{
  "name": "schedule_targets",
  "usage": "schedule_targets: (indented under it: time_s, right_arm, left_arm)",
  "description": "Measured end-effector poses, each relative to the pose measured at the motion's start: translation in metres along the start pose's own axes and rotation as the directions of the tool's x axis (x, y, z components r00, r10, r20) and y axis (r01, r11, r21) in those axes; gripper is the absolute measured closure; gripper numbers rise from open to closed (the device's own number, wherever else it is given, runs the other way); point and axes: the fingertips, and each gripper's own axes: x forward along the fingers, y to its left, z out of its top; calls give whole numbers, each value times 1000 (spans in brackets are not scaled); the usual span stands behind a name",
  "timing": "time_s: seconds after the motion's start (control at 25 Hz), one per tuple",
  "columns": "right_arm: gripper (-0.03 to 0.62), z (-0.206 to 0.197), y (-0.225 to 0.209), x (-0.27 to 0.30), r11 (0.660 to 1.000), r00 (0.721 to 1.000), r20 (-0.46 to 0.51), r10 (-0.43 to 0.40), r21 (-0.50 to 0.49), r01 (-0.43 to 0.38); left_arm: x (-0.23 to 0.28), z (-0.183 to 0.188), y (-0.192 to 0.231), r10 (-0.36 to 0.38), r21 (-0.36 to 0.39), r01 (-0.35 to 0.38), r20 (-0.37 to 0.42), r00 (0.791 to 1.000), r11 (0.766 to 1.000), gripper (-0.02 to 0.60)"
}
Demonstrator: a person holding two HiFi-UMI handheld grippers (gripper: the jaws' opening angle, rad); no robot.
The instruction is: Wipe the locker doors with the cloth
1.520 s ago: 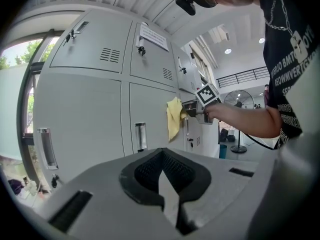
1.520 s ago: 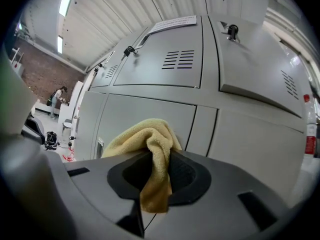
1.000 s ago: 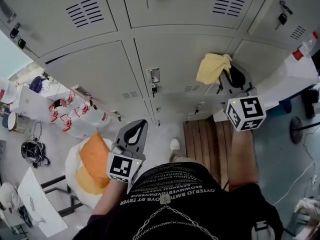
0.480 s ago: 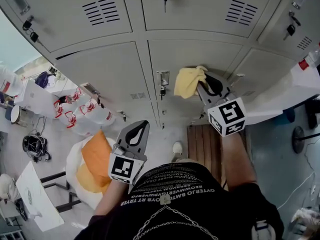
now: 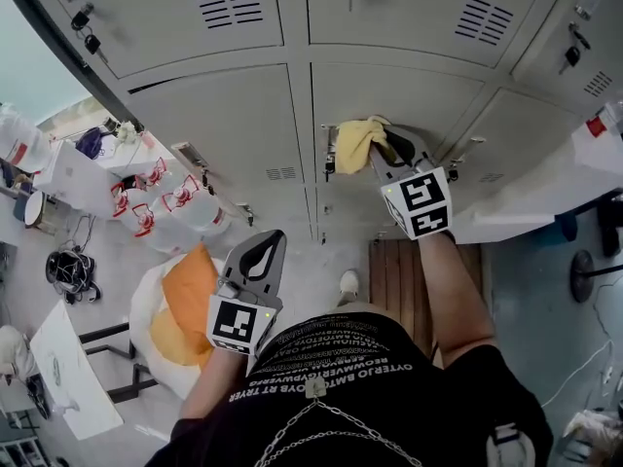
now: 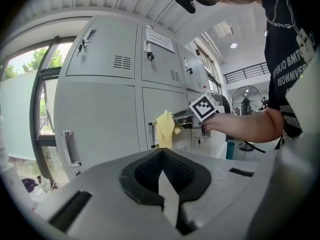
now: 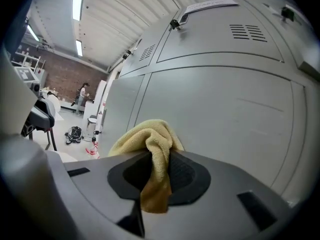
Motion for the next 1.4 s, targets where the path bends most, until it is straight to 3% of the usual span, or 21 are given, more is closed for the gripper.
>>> schedule_targets:
  time_s: [0.4, 1.04, 1.16, 1.4]
  right_arm:
    - [519, -22, -20, -12, 992, 989, -79, -124, -26, 123]
    - [517, -78, -98, -70, 945, 926, -200, -320, 3, 327]
    - [519, -84, -109, -80, 941, 924, -194, -329, 10, 337]
    - [519, -80, -108, -86, 962, 956, -125, -265, 31, 271]
  left_arm:
    - [-45, -20, -10, -35, -17, 35, -26, 999, 999, 578]
    - [-68, -25, -38, -116, -14, 116, 4, 993, 993, 578]
    - [-55, -22, -43, -113, -5, 113, 2, 994, 994, 577]
    - [-3, 0, -50, -96, 3, 96, 9, 995, 995, 578]
